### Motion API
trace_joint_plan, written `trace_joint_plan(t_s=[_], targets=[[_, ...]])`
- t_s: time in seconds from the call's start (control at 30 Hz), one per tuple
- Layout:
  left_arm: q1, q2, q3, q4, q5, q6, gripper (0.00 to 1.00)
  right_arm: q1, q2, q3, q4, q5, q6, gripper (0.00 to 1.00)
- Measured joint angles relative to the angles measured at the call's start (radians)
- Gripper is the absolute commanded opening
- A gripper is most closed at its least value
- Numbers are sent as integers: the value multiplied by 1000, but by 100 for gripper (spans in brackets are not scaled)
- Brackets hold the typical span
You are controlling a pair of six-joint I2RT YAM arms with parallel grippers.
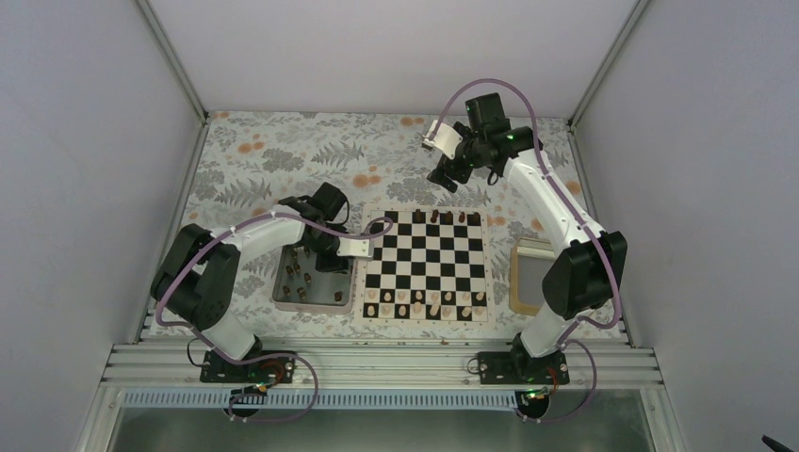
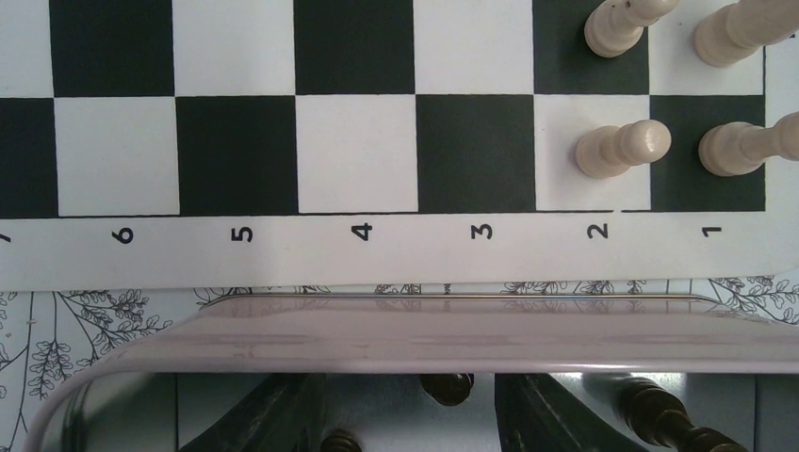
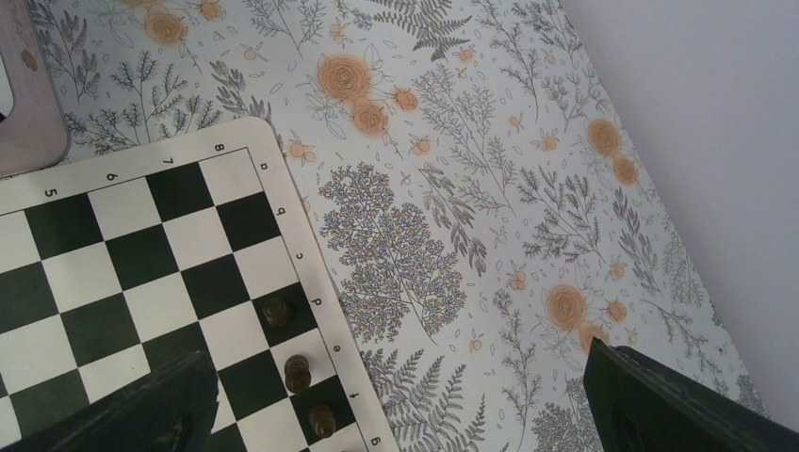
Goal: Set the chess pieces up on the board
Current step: Pick up the chess piece from the storage box.
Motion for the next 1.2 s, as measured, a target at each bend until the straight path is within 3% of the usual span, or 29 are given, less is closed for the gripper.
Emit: trace_joint_plan(t_s=[0.6,0.83,1.2], targets=[[-6,33,-2,12,-2,-3,31,-1,0,0,0,0,0,100],[-7,33,-2,18,-3,-2,20,-6,0,0,0,0,0,100],[-11,33,-5,22,-10,-3,15,-6,0,-2,0,0,0,100]])
